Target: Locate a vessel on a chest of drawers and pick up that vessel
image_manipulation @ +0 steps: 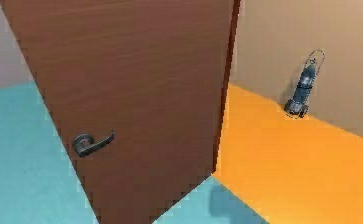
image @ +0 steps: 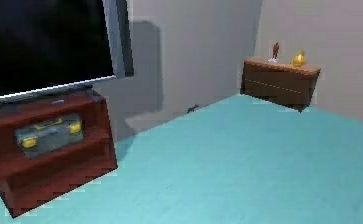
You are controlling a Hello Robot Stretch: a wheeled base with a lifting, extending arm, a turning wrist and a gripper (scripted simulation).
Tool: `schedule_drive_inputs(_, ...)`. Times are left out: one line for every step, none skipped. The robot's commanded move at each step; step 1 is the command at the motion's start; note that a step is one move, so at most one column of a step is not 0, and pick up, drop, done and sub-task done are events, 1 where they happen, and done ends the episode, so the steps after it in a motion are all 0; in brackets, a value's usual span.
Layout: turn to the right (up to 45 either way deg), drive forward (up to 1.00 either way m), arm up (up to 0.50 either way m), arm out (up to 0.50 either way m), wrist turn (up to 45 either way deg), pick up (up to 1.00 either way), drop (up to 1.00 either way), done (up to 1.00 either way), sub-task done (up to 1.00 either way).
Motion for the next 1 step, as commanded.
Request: schedule_drive_inputs(0.0, 0.6, 0.0, 0.0, 0.0, 0.0, 0.0, 0.0, 0.0)
